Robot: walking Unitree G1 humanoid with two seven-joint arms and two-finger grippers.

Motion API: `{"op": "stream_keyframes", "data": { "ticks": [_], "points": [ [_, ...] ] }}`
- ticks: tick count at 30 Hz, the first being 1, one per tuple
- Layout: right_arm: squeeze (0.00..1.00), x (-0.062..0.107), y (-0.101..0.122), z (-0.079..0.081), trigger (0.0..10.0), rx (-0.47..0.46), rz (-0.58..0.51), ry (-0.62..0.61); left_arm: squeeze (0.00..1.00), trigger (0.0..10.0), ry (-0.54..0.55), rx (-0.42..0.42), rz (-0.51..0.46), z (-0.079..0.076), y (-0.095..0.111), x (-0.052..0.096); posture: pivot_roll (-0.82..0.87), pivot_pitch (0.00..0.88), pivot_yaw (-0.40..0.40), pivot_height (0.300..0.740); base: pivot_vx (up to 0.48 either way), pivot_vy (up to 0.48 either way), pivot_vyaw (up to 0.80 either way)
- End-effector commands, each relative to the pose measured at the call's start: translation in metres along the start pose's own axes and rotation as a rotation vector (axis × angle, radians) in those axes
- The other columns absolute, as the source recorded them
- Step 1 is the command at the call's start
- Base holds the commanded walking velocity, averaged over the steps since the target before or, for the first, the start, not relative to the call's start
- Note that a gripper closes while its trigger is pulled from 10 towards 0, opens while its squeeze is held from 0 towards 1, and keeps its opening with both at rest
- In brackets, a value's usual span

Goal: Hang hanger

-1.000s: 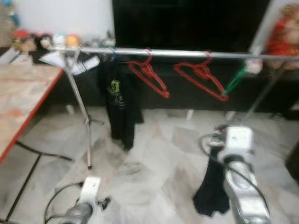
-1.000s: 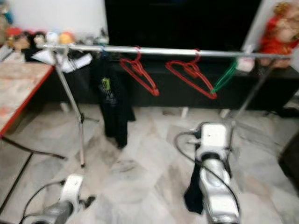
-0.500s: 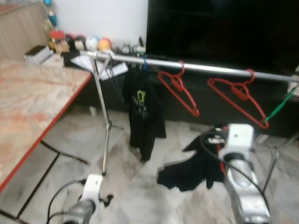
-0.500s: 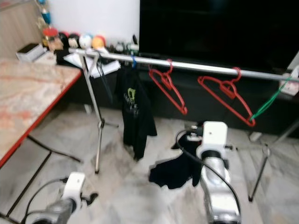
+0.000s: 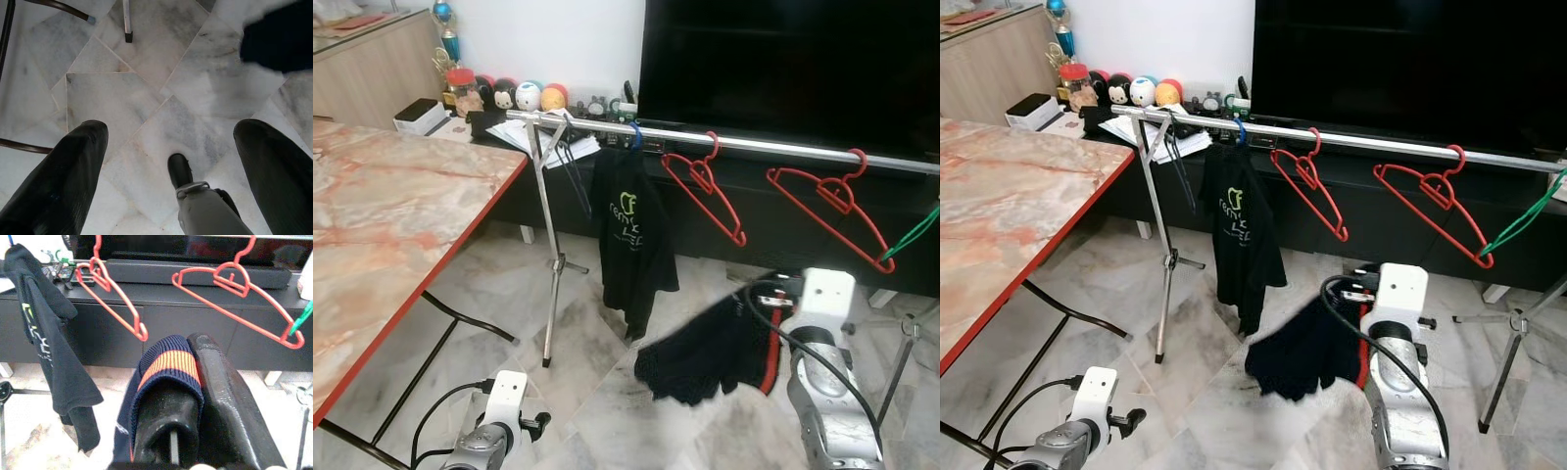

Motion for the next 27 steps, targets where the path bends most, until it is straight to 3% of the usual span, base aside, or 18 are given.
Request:
{"op": "stream_keyframes", "data": {
  "ticks": [1,27],
  "points": [
    [0.00,-0.0009,0.0026,-0.0037,10.0,-0.011,-0.006,-0.015,0.00,10.0,-0.004,-0.009,0.014,0.0009,-0.0032,0.0004,-0.07,0.000,-0.027,0.740,0.000,-0.247,0.00],
    [0.00,-0.0031,0.0023,-0.0035,10.0,-0.017,-0.007,-0.014,0.00,10.0,-0.008,-0.017,0.013,0.0009,-0.0031,0.0005,-0.07,0.000,-0.026,0.740,0.000,-0.328,0.00]
  ]
}}
Point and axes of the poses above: a point about 5 cm out from each wrist's last joint towards the gripper, its own x axis pointing back from the gripper into the wrist, its own y axis along the axis of the wrist's last joint, z = x × y, the point moved 5 cm from there along -x, pointing out of the wrist towards the gripper, and after that the axes turned 7 degrees about -x, right-handed, at the moved point
